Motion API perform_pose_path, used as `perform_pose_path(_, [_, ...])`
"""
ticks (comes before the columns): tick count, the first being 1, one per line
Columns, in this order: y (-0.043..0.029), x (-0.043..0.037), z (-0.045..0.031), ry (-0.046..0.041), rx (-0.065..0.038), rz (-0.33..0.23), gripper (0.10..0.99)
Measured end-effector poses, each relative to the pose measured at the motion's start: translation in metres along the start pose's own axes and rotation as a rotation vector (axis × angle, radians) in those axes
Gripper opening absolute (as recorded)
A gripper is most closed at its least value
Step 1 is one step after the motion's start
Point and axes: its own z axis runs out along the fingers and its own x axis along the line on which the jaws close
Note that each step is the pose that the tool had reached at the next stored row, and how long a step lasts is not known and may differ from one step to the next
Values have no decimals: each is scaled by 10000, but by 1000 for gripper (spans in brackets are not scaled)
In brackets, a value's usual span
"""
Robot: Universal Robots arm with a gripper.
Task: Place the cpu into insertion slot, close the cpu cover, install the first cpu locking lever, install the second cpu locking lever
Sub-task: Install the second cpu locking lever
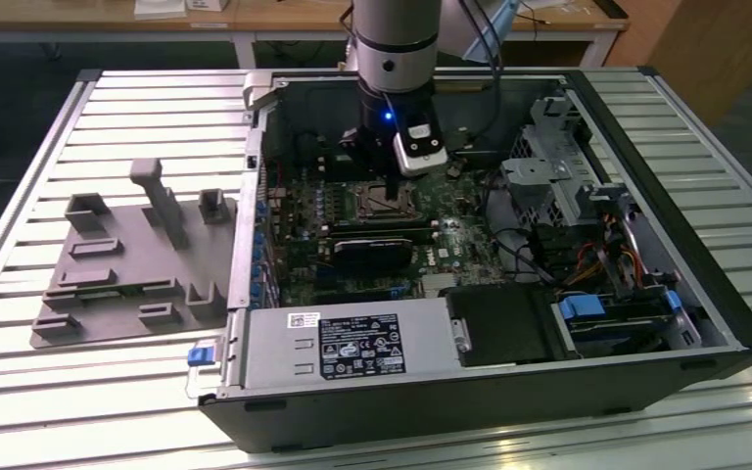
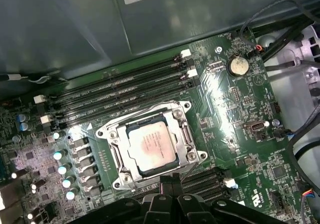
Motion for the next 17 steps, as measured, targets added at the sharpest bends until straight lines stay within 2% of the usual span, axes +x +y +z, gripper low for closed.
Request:
perform_pose_path(5, [-51,-18,1,-3,-79,-57,106])
perform_pose_path(12, [-122,-30,0,-43,-139,-245,106])
perform_pose_path(17, [-190,-26,5,7,-318,-274,106])
